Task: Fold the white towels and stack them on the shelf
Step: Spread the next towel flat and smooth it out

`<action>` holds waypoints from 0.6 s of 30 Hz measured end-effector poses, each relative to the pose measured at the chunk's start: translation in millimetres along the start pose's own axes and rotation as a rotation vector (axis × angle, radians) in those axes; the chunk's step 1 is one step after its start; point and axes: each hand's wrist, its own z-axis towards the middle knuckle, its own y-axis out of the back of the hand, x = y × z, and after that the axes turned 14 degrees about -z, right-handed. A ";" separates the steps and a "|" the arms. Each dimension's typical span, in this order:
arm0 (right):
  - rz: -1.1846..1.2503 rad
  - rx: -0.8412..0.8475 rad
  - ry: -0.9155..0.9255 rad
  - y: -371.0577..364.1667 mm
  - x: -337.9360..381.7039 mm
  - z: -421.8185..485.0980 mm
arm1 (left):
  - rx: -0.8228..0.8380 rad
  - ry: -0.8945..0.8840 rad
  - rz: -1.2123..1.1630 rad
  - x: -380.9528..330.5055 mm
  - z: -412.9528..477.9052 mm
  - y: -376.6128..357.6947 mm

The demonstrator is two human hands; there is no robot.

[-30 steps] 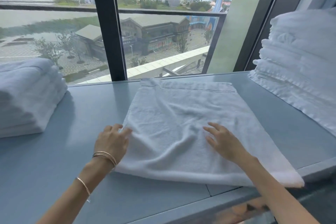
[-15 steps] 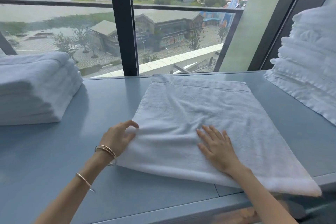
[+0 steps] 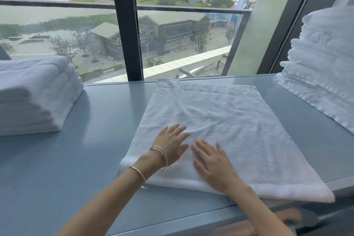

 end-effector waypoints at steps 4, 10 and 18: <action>-0.061 0.036 -0.224 -4.7 -52.2 -27.5 | 0.082 0.029 0.025 21.0 -5.3 -18.7; -0.072 0.146 -0.585 -6.3 -108.5 -86.6 | 0.100 0.241 0.062 63.0 -66.1 -3.2; -0.006 0.042 -0.209 -2.8 1.8 -20.0 | 0.151 -0.050 0.061 -7.0 -47.6 -30.0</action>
